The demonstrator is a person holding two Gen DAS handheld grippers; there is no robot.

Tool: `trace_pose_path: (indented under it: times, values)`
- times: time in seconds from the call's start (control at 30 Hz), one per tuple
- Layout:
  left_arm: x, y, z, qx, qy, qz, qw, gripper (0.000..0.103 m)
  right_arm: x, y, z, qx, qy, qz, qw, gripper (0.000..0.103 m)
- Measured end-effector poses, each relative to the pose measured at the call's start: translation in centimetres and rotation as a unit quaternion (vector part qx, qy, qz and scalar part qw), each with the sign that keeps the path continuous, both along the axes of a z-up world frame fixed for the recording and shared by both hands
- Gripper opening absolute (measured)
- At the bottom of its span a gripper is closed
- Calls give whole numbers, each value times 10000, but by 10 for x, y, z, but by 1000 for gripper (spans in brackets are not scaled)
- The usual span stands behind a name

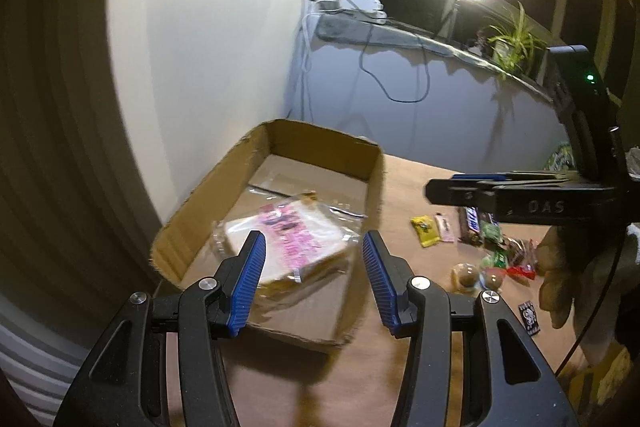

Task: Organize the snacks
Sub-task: 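Carry the bread loaf into the cardboard box and open the right tool, then grasp the clear red-trimmed snack bag with the right tool while left tool grasps brown egg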

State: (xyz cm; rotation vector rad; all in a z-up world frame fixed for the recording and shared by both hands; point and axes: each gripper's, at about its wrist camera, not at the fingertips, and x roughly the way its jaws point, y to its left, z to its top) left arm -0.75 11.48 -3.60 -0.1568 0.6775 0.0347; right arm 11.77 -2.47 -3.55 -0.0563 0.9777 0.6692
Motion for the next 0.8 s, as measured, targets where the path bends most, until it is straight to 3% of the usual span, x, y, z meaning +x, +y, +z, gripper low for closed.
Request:
trace_pose_path:
  times: [0.23,0.3,0.37,0.63,0.8]
  values:
    - [-1,-40,3,64,-3,-385,9992,51,-24,-73,8,291,-125,-488,9983,53]
    - [1,-52,1,35,20,-531,9986,51,-33,-96,10,182,-224,-676,9973,67]
    - [3,-64,-2,10,71,-673,9977,51,-39,-118,10,143,-292,-874,9956,73]
    - [19,-113,-20,-132,401,-1311,9905,51,-61,-218,-5,30,-215,-1691,9854,74]
    - [34,-130,-42,-196,731,-1479,9861,51,-70,-251,-28,-447,-254,-1840,9816,74]
